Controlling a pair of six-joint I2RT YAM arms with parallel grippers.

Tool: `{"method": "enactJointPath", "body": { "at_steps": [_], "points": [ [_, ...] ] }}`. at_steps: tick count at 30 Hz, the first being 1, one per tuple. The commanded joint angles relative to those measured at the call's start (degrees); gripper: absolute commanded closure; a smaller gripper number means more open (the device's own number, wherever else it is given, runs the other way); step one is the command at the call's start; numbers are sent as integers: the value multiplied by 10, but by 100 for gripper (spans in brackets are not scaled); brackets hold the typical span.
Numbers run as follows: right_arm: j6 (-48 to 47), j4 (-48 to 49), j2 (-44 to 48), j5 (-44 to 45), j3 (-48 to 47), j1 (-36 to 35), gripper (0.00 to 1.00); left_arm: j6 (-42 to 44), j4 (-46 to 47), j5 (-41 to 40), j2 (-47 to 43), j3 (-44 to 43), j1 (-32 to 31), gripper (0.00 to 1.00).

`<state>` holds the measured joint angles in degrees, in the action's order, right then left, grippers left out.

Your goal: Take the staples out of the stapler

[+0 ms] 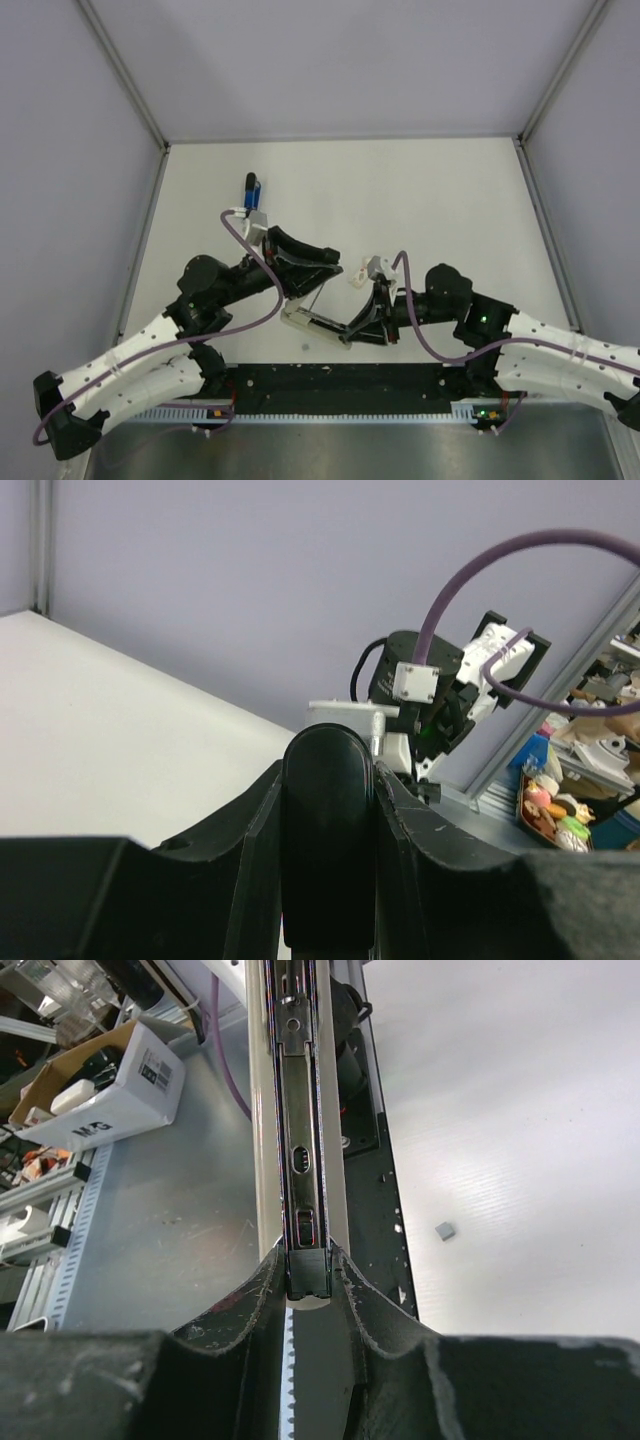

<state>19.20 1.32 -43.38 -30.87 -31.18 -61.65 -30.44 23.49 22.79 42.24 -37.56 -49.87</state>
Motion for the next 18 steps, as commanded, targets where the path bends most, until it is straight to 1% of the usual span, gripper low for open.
{"method": "enactJointPath", "body": {
  "at_steps": [1, 5, 11, 13, 18],
  "points": [
    [13, 35, -23, -65, -32, -25, 100, 24, 123, -108, -1, -9, 15, 100],
    [17, 74, -61, -64, -46, -35, 100, 23, 162, -160, 11, 7, 14, 100],
    [38, 149, -118, -53, -55, -38, 100, 34, 224, -223, 66, 9, 15, 100],
    [50, 181, -142, -50, -59, -38, 100, 41, 247, -258, 86, 15, 15, 100],
    [65, 241, -205, -52, -85, -38, 100, 49, 299, -306, 129, 32, 14, 100]
  ]
}}
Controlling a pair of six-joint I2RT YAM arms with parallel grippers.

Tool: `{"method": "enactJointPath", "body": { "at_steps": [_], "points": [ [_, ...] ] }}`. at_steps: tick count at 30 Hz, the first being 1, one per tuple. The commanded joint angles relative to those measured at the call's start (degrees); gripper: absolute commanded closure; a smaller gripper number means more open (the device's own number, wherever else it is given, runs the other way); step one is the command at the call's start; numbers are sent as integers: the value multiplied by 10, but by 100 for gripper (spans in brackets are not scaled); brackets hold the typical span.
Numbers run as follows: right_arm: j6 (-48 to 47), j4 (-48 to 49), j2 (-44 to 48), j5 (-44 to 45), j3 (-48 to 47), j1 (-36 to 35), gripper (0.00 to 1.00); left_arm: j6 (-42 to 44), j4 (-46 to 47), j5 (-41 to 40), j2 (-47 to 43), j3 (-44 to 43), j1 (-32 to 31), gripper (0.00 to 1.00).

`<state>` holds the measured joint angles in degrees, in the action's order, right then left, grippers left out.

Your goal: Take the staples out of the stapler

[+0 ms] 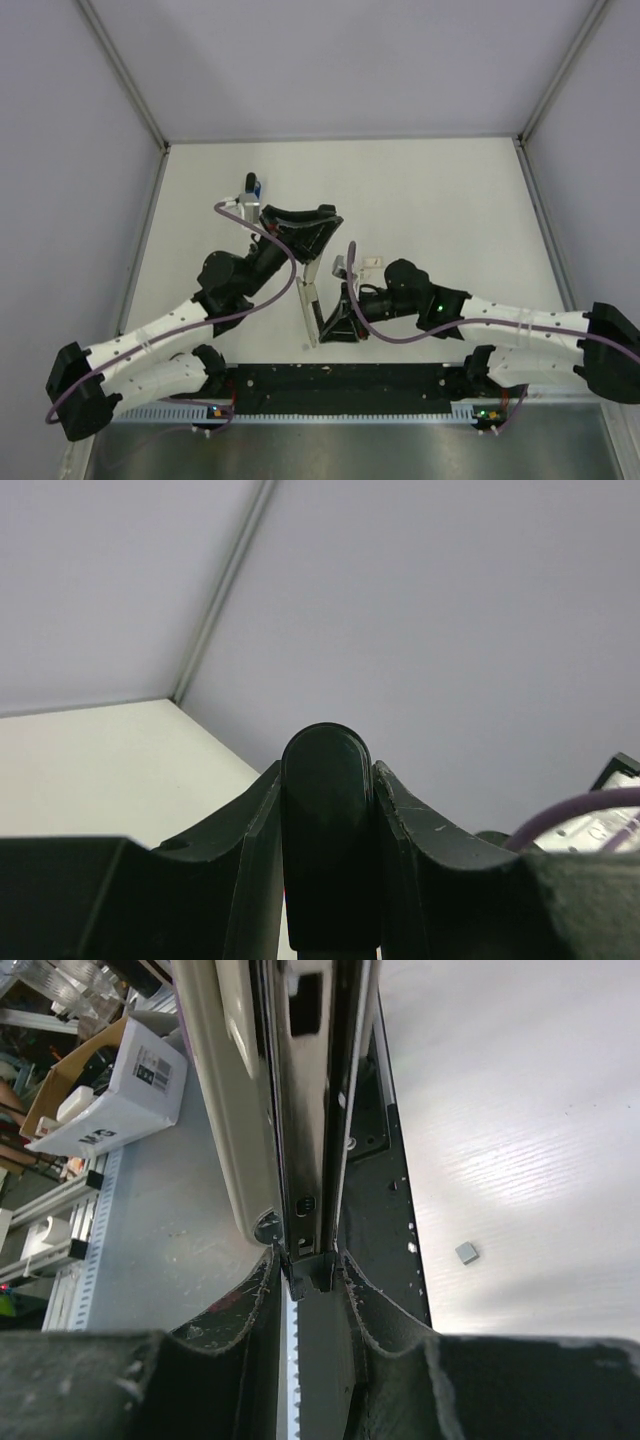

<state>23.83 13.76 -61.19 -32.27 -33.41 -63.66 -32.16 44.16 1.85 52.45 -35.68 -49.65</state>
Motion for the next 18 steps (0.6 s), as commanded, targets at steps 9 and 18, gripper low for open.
{"method": "enactJointPath", "body": {
  "at_steps": [9, 18],
  "points": [
    [29, 175, -91, -34, -103, -17, 100, 140, 188, -214, 70, 62, -17, 100],
    [34, 191, -126, -20, -129, -17, 100, 251, 221, -315, 138, 53, -70, 100]
  ]
}}
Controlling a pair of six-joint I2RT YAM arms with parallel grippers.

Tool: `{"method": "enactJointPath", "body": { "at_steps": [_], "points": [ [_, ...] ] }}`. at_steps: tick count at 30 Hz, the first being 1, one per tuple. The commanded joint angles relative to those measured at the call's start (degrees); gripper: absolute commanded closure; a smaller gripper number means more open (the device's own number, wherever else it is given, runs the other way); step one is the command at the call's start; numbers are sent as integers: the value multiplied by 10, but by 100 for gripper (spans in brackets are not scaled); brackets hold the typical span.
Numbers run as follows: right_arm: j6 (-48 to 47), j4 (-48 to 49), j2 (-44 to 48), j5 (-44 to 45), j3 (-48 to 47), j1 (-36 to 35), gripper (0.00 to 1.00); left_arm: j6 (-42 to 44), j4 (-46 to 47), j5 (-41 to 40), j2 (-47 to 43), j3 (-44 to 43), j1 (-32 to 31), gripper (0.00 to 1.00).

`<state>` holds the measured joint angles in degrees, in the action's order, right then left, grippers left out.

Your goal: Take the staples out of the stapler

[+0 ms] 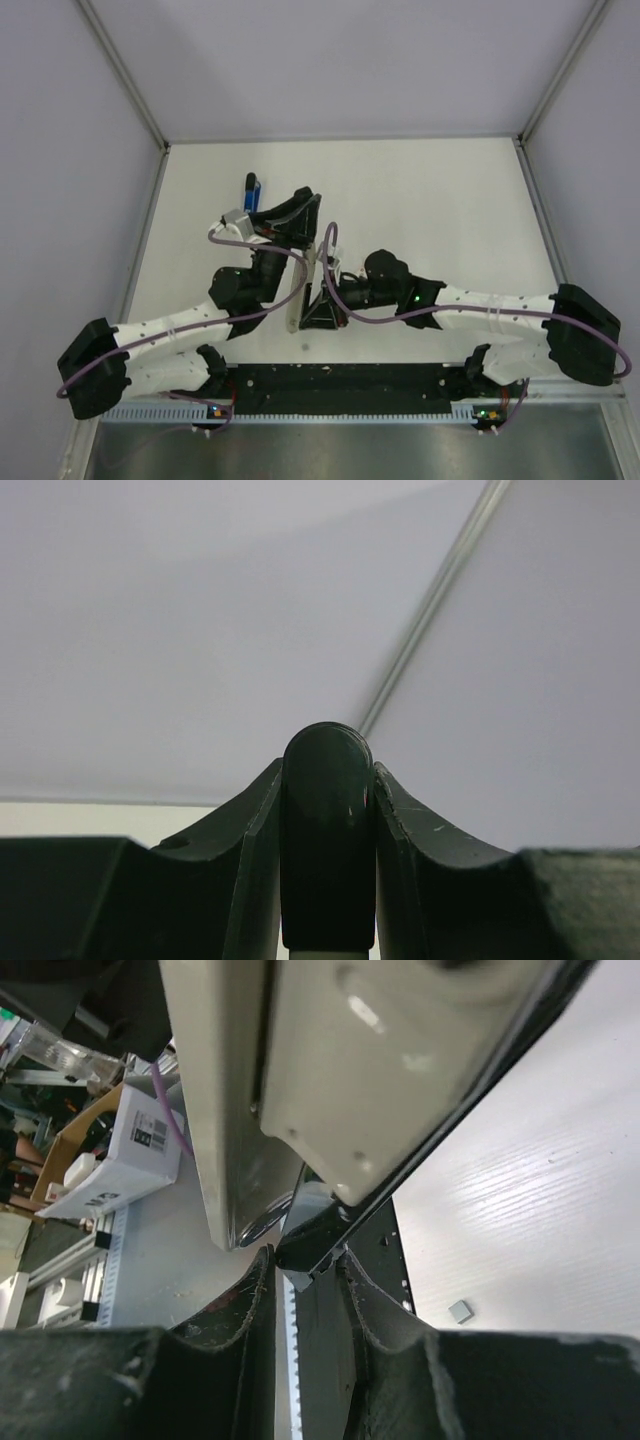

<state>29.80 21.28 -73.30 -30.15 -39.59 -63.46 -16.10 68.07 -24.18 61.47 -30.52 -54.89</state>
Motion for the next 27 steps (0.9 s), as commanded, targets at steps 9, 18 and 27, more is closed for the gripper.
{"method": "enactJointPath", "body": {
  "at_steps": [9, 18, 27],
  "points": [
    [-15, 137, -40, -39, -57, -18, 100, 85, -35, -75, 30, 49, -18, 100],
    [24, 217, -62, 18, 3, -17, 100, 67, -107, -89, -14, 82, -17, 100],
    [61, 293, -126, 42, 45, -15, 100, 41, -119, -106, 21, 116, -18, 100]
  ]
}}
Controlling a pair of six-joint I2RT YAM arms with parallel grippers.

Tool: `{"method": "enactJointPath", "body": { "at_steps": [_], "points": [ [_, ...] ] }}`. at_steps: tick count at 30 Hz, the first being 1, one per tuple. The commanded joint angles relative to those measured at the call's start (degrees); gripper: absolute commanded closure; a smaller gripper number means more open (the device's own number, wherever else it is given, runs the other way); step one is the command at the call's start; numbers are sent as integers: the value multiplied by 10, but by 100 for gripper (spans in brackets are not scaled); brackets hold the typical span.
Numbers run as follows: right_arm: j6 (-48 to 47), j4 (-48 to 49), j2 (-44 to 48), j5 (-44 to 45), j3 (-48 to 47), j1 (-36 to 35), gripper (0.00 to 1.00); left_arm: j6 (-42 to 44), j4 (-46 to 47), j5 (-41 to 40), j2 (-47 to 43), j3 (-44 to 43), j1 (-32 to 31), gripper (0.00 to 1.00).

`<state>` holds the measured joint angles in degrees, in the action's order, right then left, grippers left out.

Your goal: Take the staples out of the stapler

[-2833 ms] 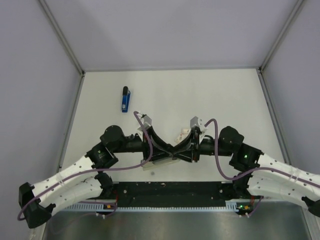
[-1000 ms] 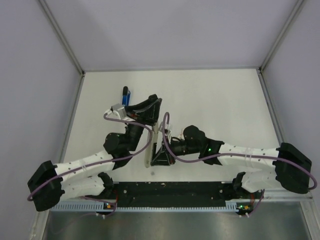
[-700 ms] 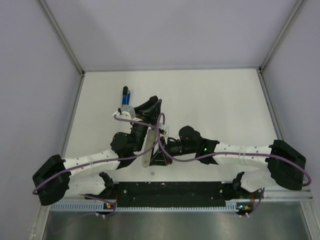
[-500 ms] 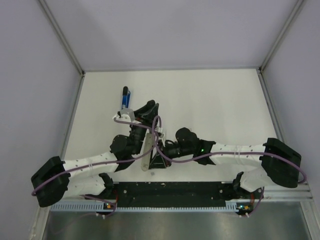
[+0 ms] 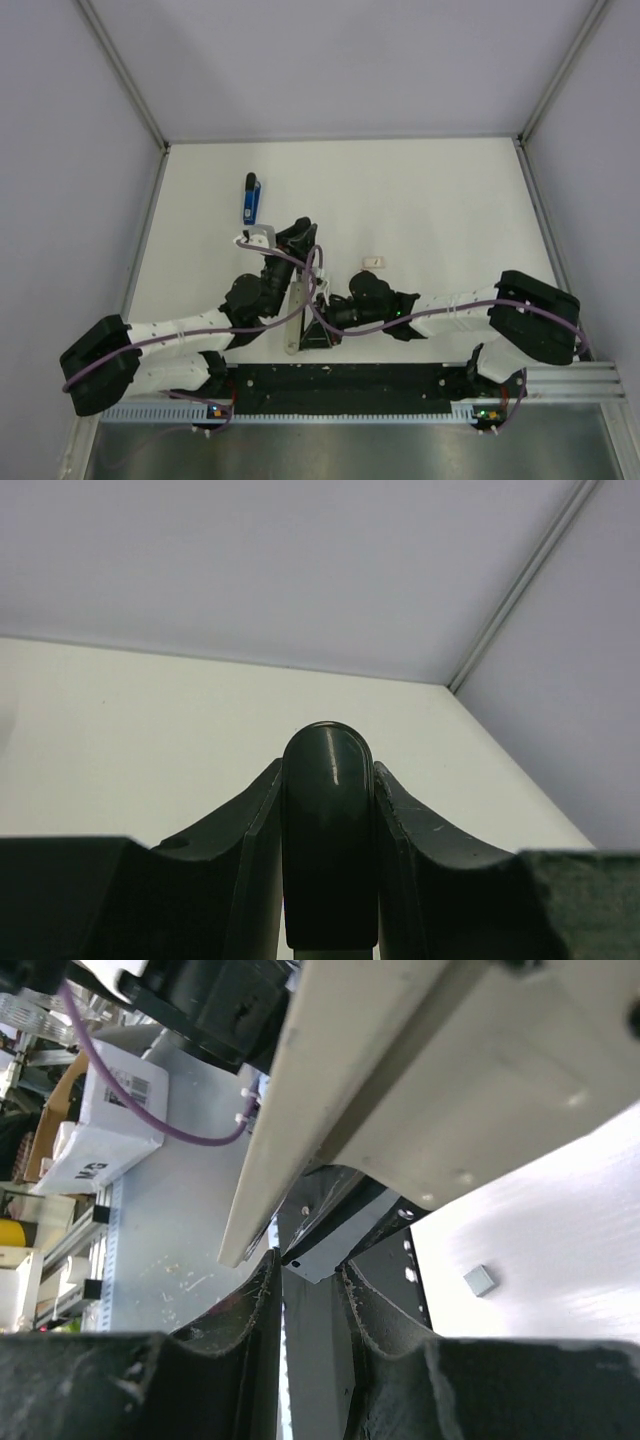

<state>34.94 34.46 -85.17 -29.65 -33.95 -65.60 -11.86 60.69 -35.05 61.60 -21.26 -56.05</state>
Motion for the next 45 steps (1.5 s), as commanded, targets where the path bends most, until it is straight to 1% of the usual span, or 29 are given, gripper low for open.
{"method": "enactJointPath", "body": {
  "at_steps": [1, 11, 14, 19, 26, 32, 36, 45],
  "points": [
    [12, 169, -20, 37, -10, 7, 100, -1, -45, 1, 27, 24, -6, 100],
    [91, 315, -131, 22, 16, 33, 100, -23, -45, -27, 118, 19, -6, 100],
    [97, 331, -152, 21, 21, 37, 100, -28, -37, -25, 134, 23, -6, 100],
    [95, 328, -163, 30, 26, 41, 100, -31, -48, -26, 159, 13, -5, 100],
    [90, 316, -160, 54, 40, 51, 79, -47, -43, -22, 191, 15, -1, 100],
    [67, 279, -151, 79, 38, 54, 67, -50, -42, -17, 194, 17, 0, 100],
    [58, 262, -148, 88, 31, 53, 63, -54, -48, -13, 187, 18, 0, 100],
    [36, 230, -131, 109, 15, 54, 61, -52, -50, -16, 179, 23, 0, 100]
  ]
}}
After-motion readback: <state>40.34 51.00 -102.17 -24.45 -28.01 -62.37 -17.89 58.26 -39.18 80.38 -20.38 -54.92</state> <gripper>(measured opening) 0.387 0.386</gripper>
